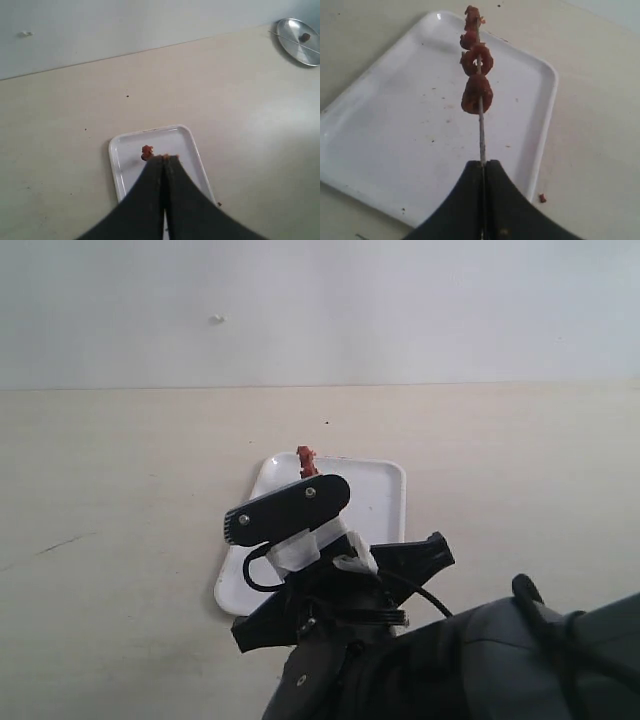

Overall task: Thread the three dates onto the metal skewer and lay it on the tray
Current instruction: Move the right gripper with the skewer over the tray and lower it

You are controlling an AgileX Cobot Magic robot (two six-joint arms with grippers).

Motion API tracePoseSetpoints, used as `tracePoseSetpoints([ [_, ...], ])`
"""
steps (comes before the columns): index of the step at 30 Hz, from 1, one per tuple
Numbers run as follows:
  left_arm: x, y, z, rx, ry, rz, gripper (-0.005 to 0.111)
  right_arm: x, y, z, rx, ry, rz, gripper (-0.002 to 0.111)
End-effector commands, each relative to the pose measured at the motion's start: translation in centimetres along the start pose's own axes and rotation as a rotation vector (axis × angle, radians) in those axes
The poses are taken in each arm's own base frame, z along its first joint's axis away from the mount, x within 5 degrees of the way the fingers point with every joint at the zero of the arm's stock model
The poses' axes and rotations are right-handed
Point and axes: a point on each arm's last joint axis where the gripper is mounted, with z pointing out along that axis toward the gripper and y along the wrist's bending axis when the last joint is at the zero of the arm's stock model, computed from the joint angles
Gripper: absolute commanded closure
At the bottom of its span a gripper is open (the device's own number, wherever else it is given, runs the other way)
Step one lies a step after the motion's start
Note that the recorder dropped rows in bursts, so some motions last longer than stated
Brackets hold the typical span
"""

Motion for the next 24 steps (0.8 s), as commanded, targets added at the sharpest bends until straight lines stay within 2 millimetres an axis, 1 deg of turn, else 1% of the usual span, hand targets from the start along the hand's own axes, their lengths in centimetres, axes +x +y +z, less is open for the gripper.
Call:
tracePoseSetpoints([
  [1,0.0,-0.4,-0.3,0.012,-0.010,0.004,0.107,0.4,0.3,0.9,0.005,0.004,-0.020,0.104],
  [5,0.0,-0.4,-0.3,0.012,-0.010,0.004,0.107,1.0,0.6,1.5,0.000,0.024,-0.035,0.089],
  [8,0.0,-0.4,-0.3,0.012,-0.010,0.006,0.107,1.0,0.6,1.5,0.003,0.024,-0.029,0.070],
  [9,0.0,-0.4,-0.3,0.012,-0.010,0.006,0.107,1.0,0.5,1.5,0.013,0.019,-0.017,0.062],
  [11,0.0,-0.4,-0.3,0.015,-0.010,0.005,0.107,0.9,0.4,1.5,0.027,0.013,-0.016,0.053],
  [12,0.0,-0.4,-0.3,0.015,-0.010,0.005,0.107,0.9,0.3,1.5,0.034,0.010,-0.016,0.046],
  [14,0.0,-0.4,-0.3,0.015,-0.010,0.005,0.107,0.9,0.1,1.5,0.053,0.009,-0.011,0.039],
  [16,0.0,-0.4,-0.3,0.017,-0.010,0.004,0.107,0.9,-0.1,1.5,0.084,0.013,-0.009,0.034],
  [18,0.0,-0.4,-0.3,0.019,-0.011,0.003,0.107,0.7,-0.7,1.0,0.120,0.039,-0.032,0.033],
  [22,0.0,-0.5,-0.7,0.012,-0.018,0.021,0.107,-1.0,-2.4,-1.5,0.123,0.105,-0.033,0.034],
  [24,0.0,-0.8,-1.5,0.008,-0.035,0.038,0.107,-2.5,-3.9,-3.2,0.099,0.097,0.000,0.035],
])
